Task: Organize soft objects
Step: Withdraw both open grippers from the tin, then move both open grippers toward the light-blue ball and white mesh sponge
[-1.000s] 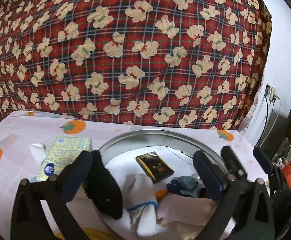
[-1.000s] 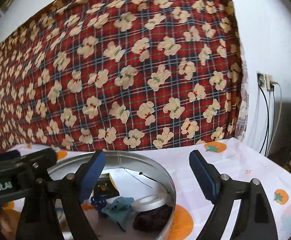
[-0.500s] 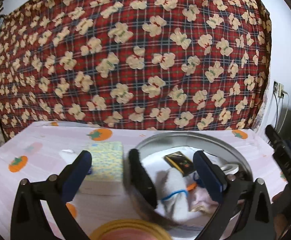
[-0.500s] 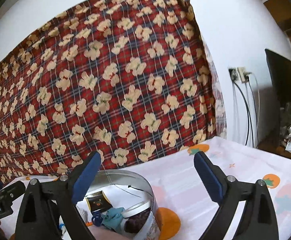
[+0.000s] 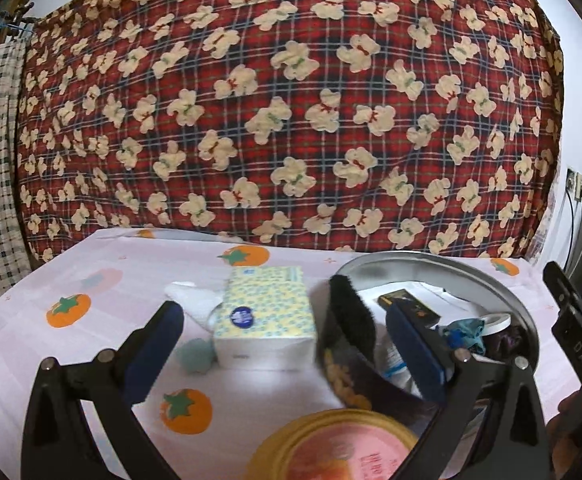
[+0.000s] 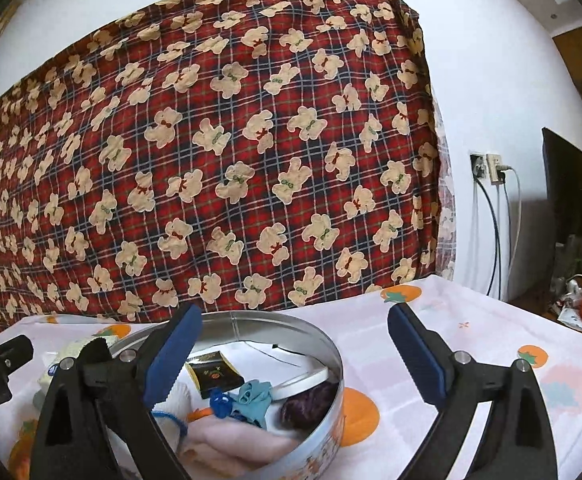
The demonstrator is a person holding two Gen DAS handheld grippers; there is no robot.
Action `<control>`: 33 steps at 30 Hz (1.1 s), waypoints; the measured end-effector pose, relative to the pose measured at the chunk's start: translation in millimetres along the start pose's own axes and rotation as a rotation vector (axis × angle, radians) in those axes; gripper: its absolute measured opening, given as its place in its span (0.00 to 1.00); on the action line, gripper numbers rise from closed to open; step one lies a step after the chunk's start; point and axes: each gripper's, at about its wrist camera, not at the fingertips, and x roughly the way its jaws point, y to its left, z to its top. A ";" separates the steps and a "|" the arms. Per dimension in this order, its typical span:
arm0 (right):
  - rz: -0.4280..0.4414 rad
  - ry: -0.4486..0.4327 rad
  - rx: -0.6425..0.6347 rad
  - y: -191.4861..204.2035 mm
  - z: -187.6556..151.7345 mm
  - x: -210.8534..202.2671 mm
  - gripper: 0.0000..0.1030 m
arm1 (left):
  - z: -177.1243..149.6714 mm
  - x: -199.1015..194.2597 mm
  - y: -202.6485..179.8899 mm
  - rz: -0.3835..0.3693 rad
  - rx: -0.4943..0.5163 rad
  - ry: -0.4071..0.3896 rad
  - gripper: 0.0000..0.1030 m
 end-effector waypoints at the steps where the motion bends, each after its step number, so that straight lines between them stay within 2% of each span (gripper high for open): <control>1: -0.002 -0.001 0.007 1.4 -0.4 -2.3 0.93 | -1.0 -1.0 2.2 0.003 0.001 -0.001 0.99; 11: 0.004 0.029 0.077 8.9 -5.0 -8.5 0.93 | -9.9 -3.7 37.0 0.059 -0.019 -0.003 0.99; 16: 0.038 0.041 0.102 18.8 -8.6 -16.8 0.93 | -16.0 -4.6 47.8 0.056 -0.024 0.003 0.99; 21: 0.093 0.072 0.109 40.6 -13.2 -23.0 0.93 | -18.2 -4.3 61.5 0.060 -0.020 0.012 0.99; 33: 0.190 0.076 0.064 109.1 -22.3 -36.8 0.93 | -20.0 2.2 127.4 0.154 -0.045 0.029 0.99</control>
